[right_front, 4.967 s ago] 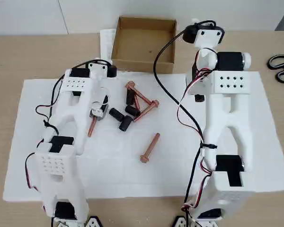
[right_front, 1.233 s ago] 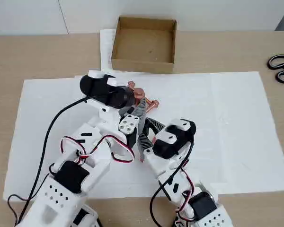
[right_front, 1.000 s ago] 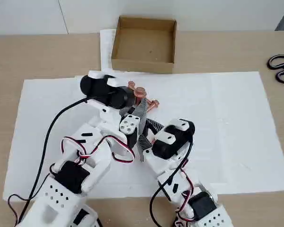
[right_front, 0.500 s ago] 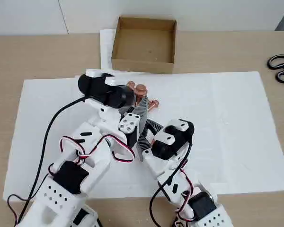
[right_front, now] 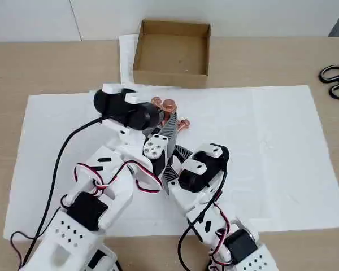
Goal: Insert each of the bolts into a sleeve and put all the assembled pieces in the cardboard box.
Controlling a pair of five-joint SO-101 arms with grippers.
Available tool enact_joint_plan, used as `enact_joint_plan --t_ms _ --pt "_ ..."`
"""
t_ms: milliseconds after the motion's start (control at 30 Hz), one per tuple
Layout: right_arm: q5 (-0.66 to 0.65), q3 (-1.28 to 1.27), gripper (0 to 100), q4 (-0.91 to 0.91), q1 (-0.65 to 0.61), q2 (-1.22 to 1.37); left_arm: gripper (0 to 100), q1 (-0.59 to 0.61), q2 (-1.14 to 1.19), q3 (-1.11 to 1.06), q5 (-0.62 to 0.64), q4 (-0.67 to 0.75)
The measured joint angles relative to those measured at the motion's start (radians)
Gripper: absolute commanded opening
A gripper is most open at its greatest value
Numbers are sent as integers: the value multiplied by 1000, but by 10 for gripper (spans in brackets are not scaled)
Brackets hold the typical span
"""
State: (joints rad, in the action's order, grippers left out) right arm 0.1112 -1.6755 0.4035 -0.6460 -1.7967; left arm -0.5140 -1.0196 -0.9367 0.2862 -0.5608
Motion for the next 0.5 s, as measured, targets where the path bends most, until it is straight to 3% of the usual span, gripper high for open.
enact_joint_plan --t_ms 500 --pt "0 0 4 0 0 0 5 -2 0 -18 37 -20"
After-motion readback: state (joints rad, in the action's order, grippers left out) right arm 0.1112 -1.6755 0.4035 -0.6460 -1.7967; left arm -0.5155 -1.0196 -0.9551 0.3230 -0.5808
